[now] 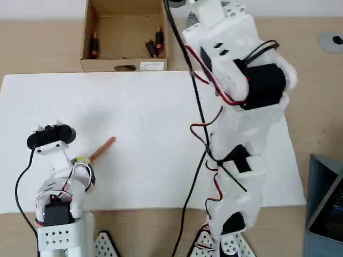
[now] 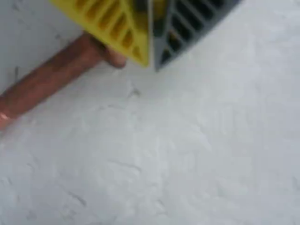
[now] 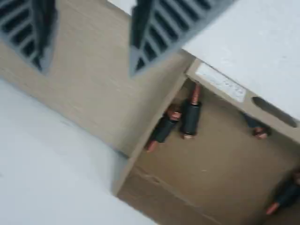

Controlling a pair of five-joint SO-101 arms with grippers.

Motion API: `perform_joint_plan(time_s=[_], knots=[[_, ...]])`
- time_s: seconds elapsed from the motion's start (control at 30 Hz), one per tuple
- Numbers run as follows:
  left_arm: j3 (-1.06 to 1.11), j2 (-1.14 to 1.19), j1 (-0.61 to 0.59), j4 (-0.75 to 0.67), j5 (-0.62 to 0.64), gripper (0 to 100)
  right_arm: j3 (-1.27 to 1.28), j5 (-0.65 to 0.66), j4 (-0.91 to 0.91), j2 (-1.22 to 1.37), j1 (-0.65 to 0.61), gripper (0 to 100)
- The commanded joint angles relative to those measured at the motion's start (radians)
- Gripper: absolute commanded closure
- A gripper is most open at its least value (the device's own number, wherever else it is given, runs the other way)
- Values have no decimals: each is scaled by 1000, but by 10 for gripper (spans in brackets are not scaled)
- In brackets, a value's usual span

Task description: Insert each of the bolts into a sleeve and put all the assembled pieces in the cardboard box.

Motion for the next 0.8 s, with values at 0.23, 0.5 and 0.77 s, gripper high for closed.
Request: perform_joint_plan(time_s=[0.23, 0.5, 0.77], knots=[[-6, -8, -12, -6, 5, 997, 509, -92, 20, -403, 59, 868], [-6, -8, -12, -6, 5, 997, 1129, -290, 20, -722, 59, 868], [-6, -8, -11, -6, 5, 997, 1586, -293, 18, -889, 68, 868]])
